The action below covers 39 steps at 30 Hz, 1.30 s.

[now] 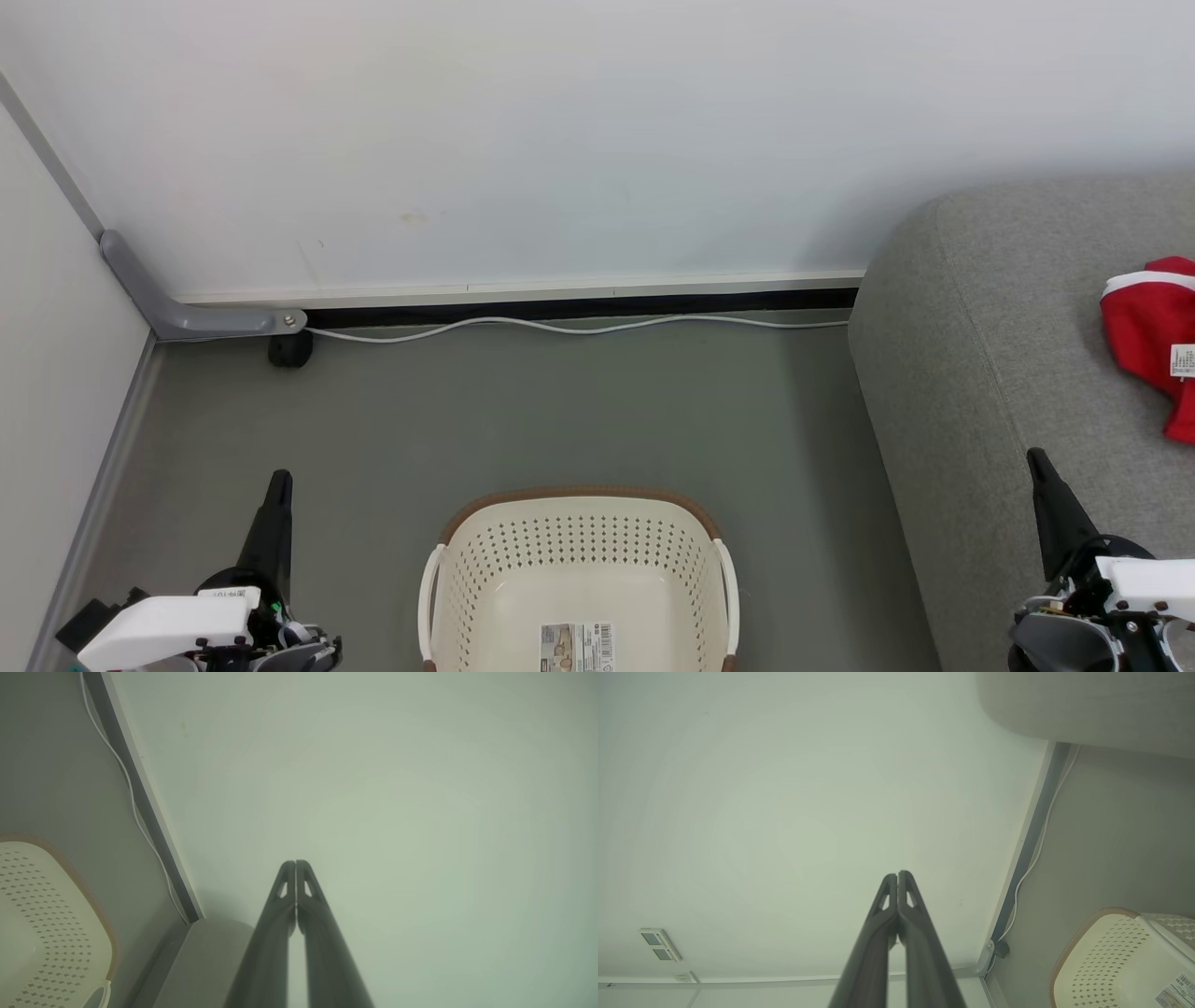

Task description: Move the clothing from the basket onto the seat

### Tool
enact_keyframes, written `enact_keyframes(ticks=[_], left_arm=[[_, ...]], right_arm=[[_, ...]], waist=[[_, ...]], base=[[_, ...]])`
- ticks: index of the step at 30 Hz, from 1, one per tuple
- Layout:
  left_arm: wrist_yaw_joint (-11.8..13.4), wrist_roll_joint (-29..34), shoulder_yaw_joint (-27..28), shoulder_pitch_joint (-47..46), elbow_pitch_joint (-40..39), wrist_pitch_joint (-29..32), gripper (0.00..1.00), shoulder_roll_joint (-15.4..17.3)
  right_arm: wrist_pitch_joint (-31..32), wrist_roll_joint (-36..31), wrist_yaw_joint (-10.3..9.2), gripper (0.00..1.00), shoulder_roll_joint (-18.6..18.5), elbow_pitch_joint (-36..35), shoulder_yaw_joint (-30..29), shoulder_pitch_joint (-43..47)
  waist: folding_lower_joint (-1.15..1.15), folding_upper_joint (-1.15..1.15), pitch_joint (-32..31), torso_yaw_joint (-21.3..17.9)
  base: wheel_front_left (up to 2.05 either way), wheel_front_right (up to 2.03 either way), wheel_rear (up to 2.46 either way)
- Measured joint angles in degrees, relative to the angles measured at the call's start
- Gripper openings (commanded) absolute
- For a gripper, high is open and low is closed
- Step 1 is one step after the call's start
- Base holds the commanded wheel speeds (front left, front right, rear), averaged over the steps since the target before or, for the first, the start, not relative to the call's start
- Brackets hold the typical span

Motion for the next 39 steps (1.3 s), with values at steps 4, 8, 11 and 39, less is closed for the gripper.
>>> enact_keyframes(ticks=[4,8,11,39], left_arm=[[0.0,0.0,-0.01,0.0,0.0,0.0,0.0,0.01],[0.0,0.0,-0.01,0.0,-0.01,0.0,0.0,0.01],[0.0,0.0,-0.01,0.0,-0.01,0.0,0.0,0.01],[0.0,-0.01,-0.02,0.0,-0.01,0.0,0.0,0.01]], right_arm=[[0.0,0.0,0.0,0.0,0.0,0.0,0.0,0.0],[0.0,0.0,0.0,0.0,0.0,0.0,0.0,0.01],[0.0,0.0,0.0,0.0,0.0,0.0,-0.01,0.01],[0.0,0.0,0.0,0.0,0.01,-0.01,-0.01,0.01]], waist=[[0.0,0.0,0.0,0.0],[0.0,0.0,0.0,0.0],[0.0,0.0,0.0,0.0],[0.0,0.0,0.0,0.0]], base=[[0.0,0.0,0.0],[0.0,0.0,0.0],[0.0,0.0,0.0],[0.0,0.0,0.0]])
